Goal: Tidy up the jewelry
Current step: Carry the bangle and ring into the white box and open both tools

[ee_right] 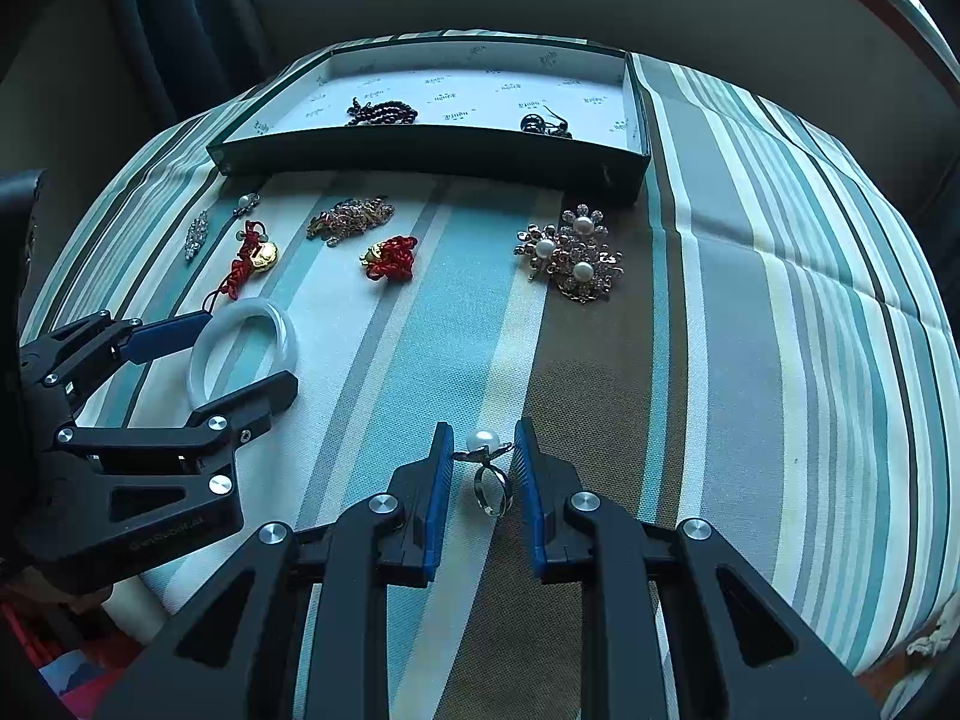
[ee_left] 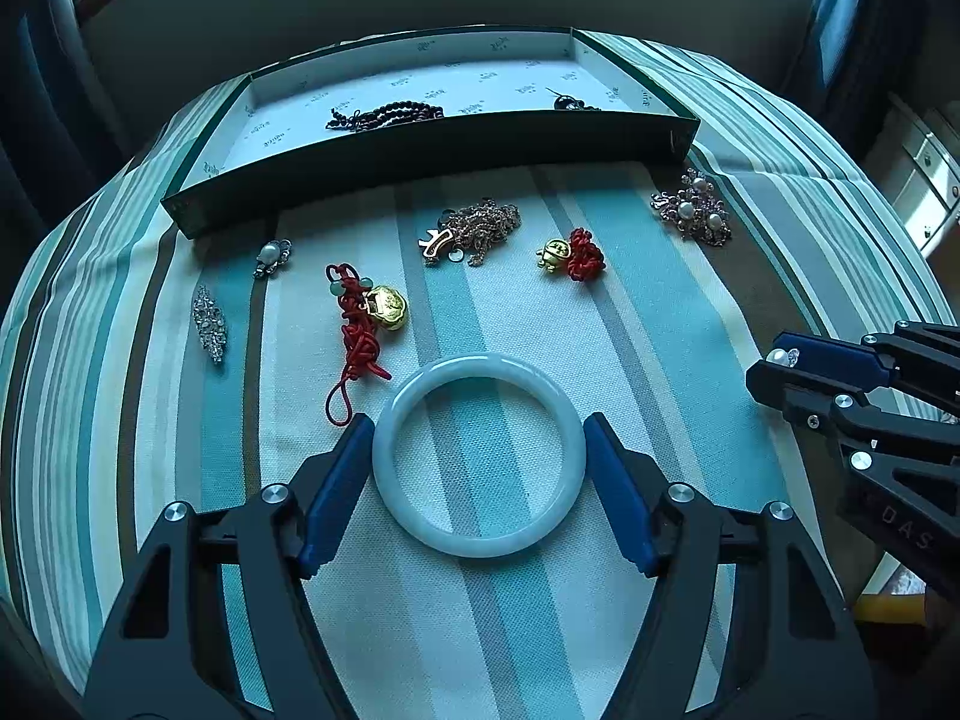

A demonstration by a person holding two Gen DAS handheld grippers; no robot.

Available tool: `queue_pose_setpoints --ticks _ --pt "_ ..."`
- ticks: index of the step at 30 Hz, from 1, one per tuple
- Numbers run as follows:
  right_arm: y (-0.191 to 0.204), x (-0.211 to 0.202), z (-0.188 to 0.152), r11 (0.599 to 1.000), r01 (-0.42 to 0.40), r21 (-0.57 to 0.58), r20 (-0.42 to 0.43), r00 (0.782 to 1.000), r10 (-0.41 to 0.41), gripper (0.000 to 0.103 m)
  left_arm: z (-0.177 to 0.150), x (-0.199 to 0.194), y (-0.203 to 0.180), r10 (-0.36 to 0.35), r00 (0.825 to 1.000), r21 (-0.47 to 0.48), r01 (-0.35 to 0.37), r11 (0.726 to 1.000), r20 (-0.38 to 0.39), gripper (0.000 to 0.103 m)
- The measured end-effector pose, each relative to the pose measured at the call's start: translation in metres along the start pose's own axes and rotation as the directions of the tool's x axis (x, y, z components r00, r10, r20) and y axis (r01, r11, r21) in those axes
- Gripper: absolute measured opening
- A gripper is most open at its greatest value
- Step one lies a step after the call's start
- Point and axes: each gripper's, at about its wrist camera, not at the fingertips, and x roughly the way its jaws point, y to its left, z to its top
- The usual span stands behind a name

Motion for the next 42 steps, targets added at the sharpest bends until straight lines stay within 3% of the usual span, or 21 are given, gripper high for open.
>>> queue_pose_setpoints --ticks 10,20,28,35,42 --pt "-0.002 -0.001 -0.001 1.000 0.000 0.005 0.007 1.000 0.000 0.021 -0.003 -0.008 0.005 -0.006 1.000 -0.009 0.006 1.000 -0.008 0.070" --pt "0.000 -0.004 0.017 1.000 0.003 0.010 0.034 0.999 -0.004 0.021 0.018 -0.030 0.030 0.024 0.997 -0.051 -0.021 0.999 0.068 0.070" --pt "0.006 -0.011 0.074 1.000 0.006 -0.014 0.140 0.990 -0.004 0.021 0.066 -0.029 0.065 0.090 0.986 -0.106 -0.076 0.991 0.137 0.071" --pt "0.012 -0.001 0.139 0.999 0.019 -0.040 0.225 0.974 -0.010 0.022 0.118 -0.005 0.092 0.164 0.971 -0.128 -0.143 0.981 0.172 0.071" --pt "0.016 0.053 0.176 0.999 0.029 -0.014 0.189 0.982 -0.026 0.021 0.149 0.040 0.114 0.227 0.964 -0.156 -0.205 0.966 0.136 0.071"
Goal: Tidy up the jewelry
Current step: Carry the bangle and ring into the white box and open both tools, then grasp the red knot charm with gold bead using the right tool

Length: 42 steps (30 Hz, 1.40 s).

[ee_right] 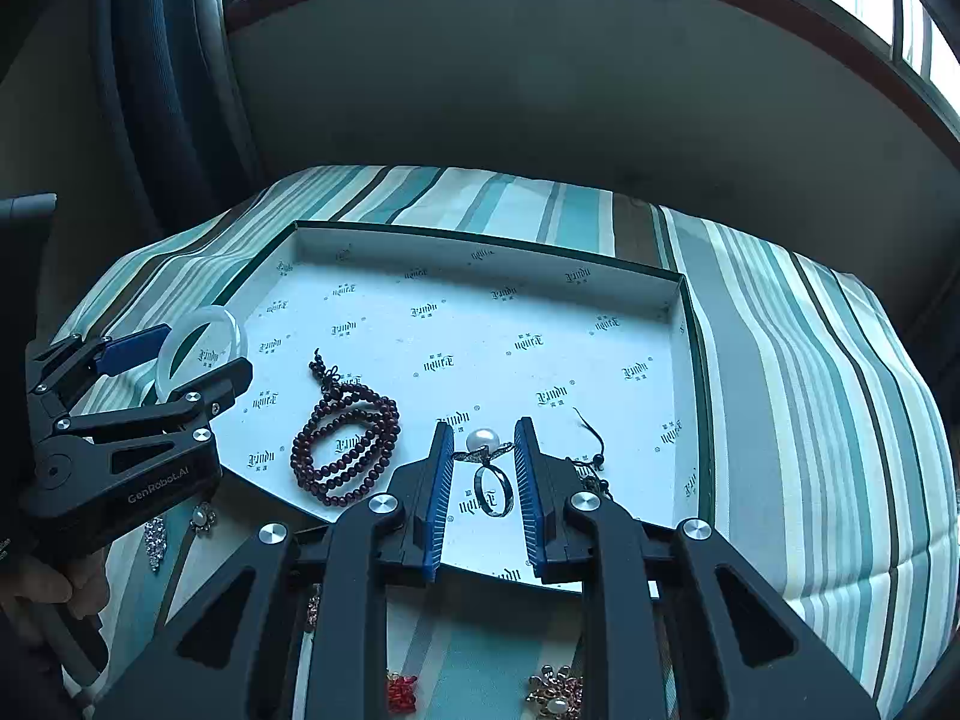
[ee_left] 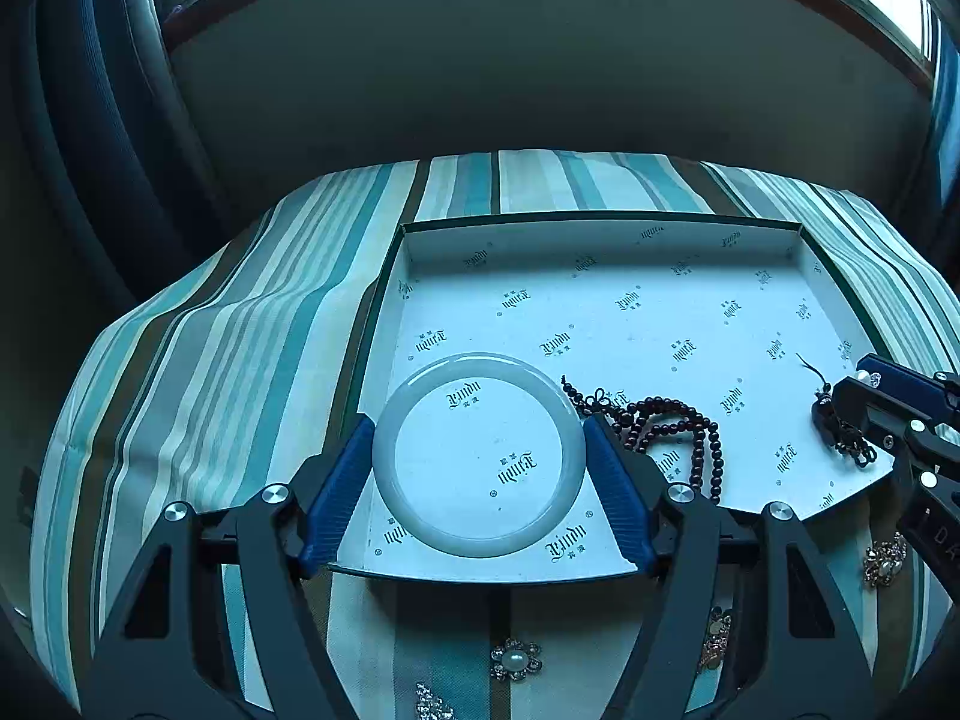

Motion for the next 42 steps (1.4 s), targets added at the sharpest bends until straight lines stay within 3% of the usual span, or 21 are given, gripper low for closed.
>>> queue_pose_setpoints --ticks 6,17,21,22,24,30,32,42 --pt "0.003 0.036 -0.008 1.000 0.014 0.008 -0.049 0.999 -0.014 0.021 -0.005 0.029 -0.004 0.018 0.999 0.022 -0.018 1.000 -0.028 0.071" --pt "0.004 0.048 -0.014 1.000 0.023 0.005 -0.062 0.998 -0.023 0.022 -0.011 0.045 -0.003 0.010 0.999 0.026 -0.009 1.000 -0.036 0.071" --pt "0.002 0.048 -0.014 1.000 0.027 0.009 -0.061 0.998 -0.027 0.028 -0.012 0.046 -0.002 0.001 0.999 0.015 -0.001 1.000 -0.036 0.071" --pt "0.002 0.048 -0.014 1.000 0.025 0.012 -0.063 0.998 -0.024 0.035 -0.011 0.047 -0.002 -0.001 0.999 0.012 0.002 1.000 -0.037 0.071" --pt "0.002 0.047 -0.015 1.000 0.024 0.010 -0.062 0.998 -0.023 0.041 -0.011 0.047 -0.002 -0.002 0.999 0.014 0.003 1.000 -0.038 0.071" --pt "0.002 0.043 -0.013 1.000 0.026 0.015 -0.044 0.999 -0.025 0.042 -0.010 0.043 -0.003 -0.002 1.000 0.024 0.003 1.000 -0.030 0.073" --pt "0.002 0.038 -0.010 0.999 0.028 0.015 -0.034 0.999 -0.028 0.042 -0.010 0.040 -0.003 0.004 1.000 0.025 -0.003 1.000 -0.021 0.079" --pt "0.008 -0.005 -0.010 0.999 0.040 0.004 0.019 0.999 -0.041 0.042 -0.010 0.006 0.003 0.006 1.000 0.008 -0.007 1.000 0.014 0.082"
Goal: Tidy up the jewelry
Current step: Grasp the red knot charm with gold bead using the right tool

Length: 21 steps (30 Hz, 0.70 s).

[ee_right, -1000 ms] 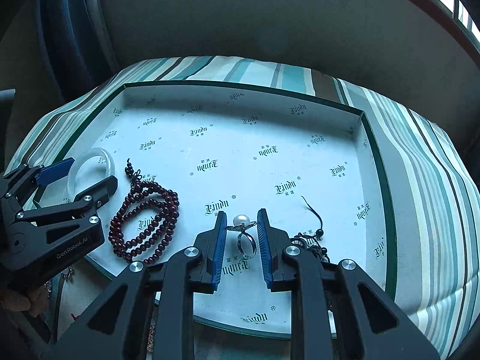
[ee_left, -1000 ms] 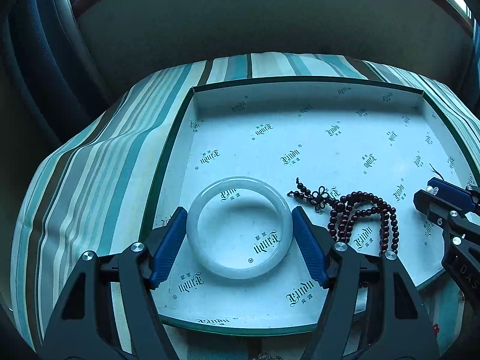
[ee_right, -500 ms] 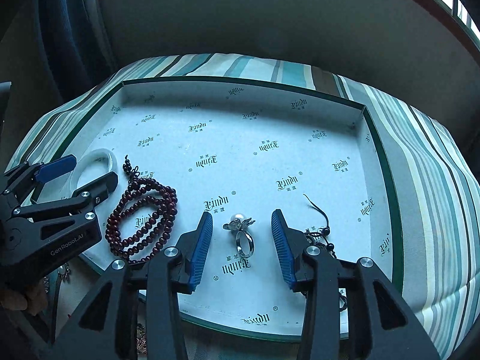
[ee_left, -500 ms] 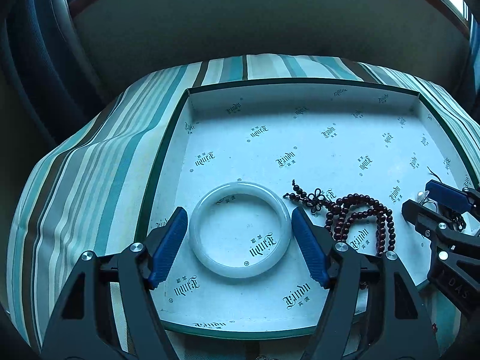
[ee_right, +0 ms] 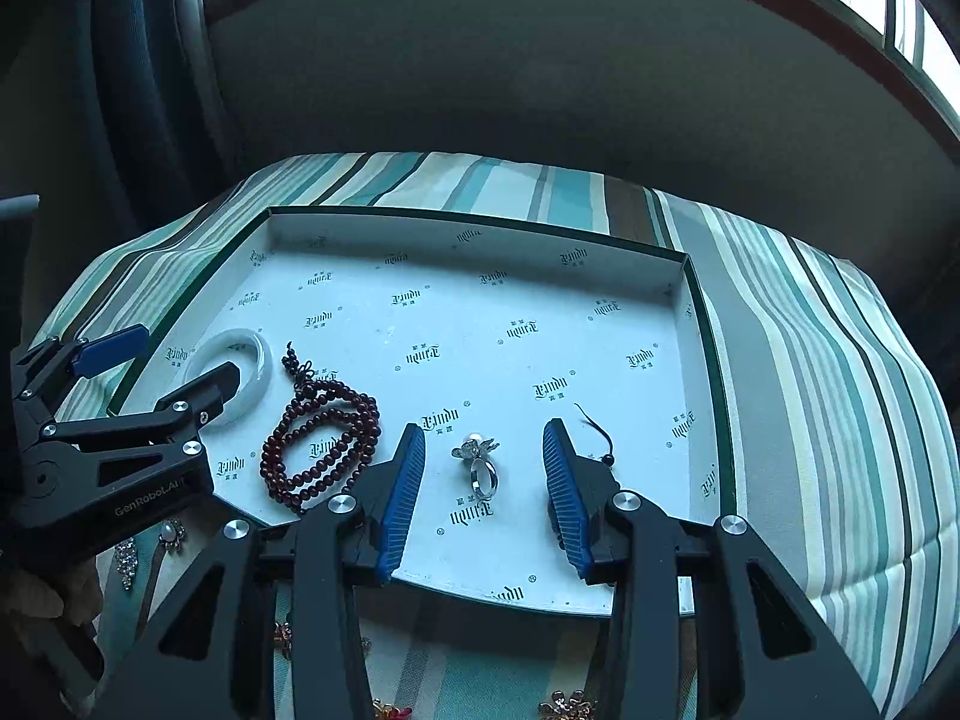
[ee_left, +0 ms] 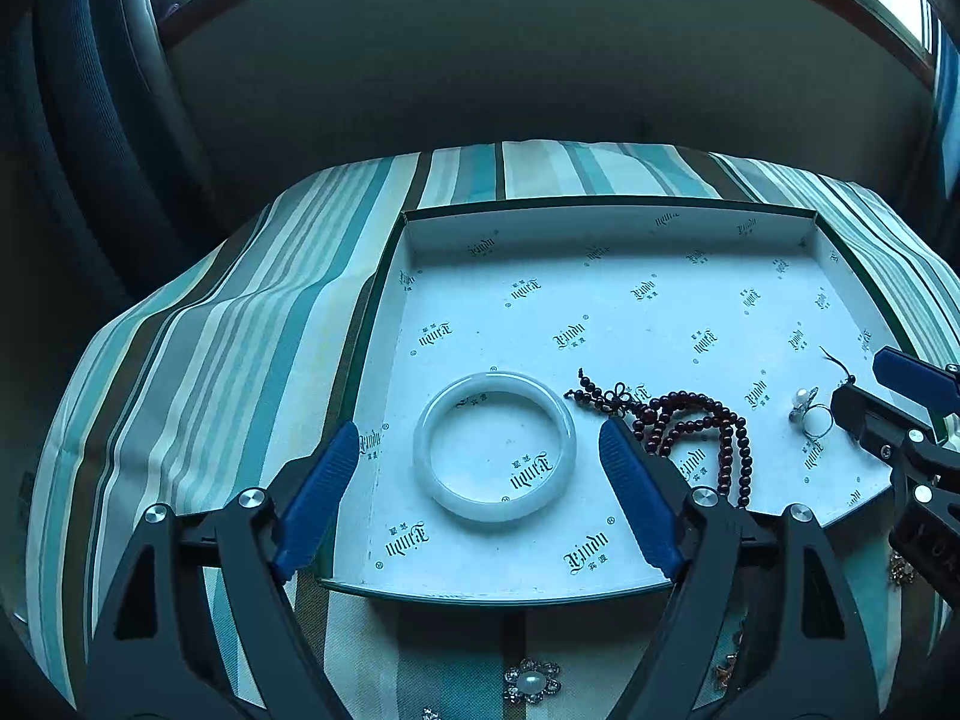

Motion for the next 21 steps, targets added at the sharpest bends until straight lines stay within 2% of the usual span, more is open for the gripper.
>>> queue_pose_setpoints --ticks 7,13,21 --pt "0.000 -0.029 -0.025 1.000 -0.002 -0.005 -0.013 1.000 0.002 0.042 -0.017 -0.034 0.007 0.008 1.000 -0.020 -0.008 1.000 0.015 0.082" --pt "0.003 -0.044 -0.058 1.000 0.006 -0.024 -0.061 0.998 -0.007 0.042 -0.046 -0.059 0.009 0.046 0.999 0.014 -0.047 0.999 0.020 0.082" --pt "0.017 -0.040 -0.091 0.998 -0.032 -0.061 -0.140 0.990 0.023 0.041 -0.080 -0.068 0.016 0.060 0.998 0.013 -0.060 0.998 -0.031 0.082"
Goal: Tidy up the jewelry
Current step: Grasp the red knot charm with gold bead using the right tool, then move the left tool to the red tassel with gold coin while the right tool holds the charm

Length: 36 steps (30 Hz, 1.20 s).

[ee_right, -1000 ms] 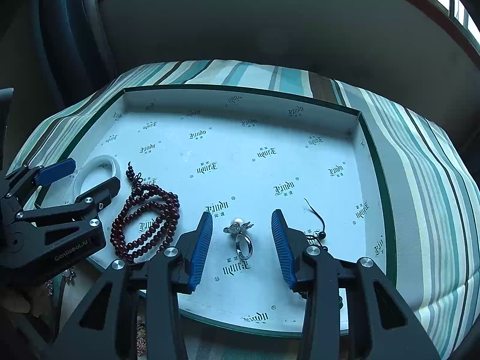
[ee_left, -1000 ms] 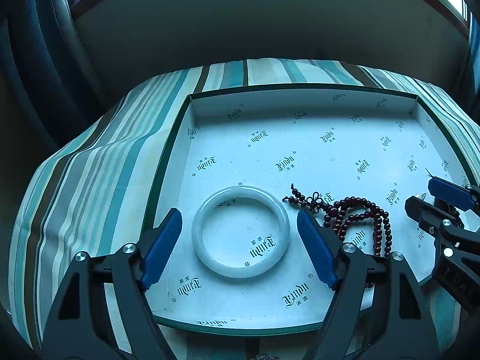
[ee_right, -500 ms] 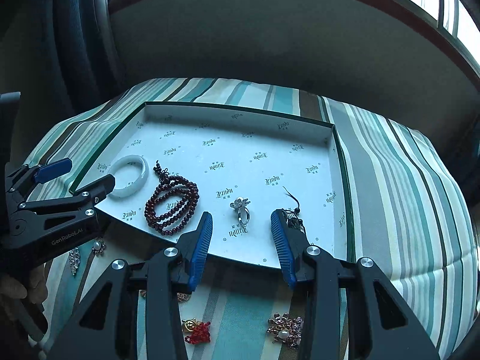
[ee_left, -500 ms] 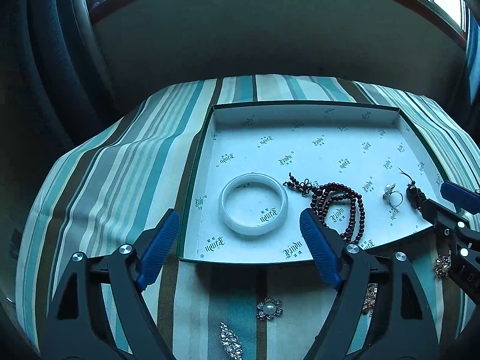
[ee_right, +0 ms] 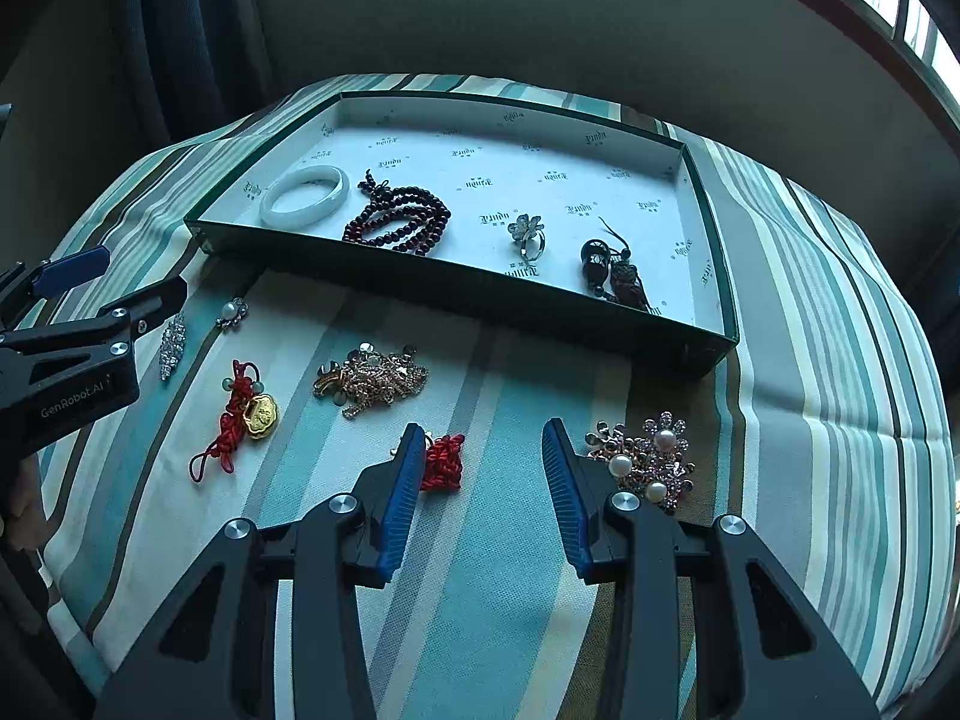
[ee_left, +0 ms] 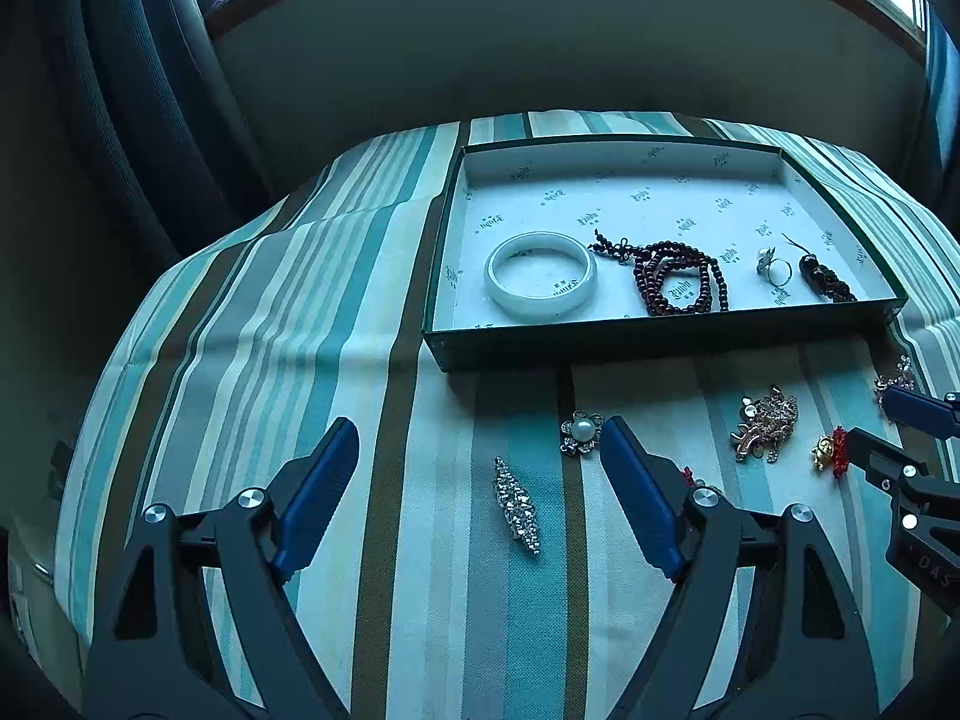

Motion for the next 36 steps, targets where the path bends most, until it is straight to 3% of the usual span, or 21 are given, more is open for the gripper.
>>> queue_pose_setpoints --ticks 12,16,36 --pt "0.007 0.017 0.001 0.999 -0.036 0.001 -0.022 0.999 0.036 0.040 -0.011 0.005 0.006 -0.001 0.999 -0.018 0.000 1.000 -0.033 0.082" --pt "0.008 0.015 0.000 0.998 -0.067 0.004 -0.022 0.998 0.067 0.024 -0.013 0.004 0.003 -0.010 0.999 -0.010 0.010 1.000 -0.033 0.082" --pt "-0.019 -0.010 -0.013 1.000 -0.029 -0.013 -0.009 1.000 0.028 0.023 -0.016 -0.007 -0.027 -0.061 0.998 0.045 0.062 0.997 -0.034 0.082"
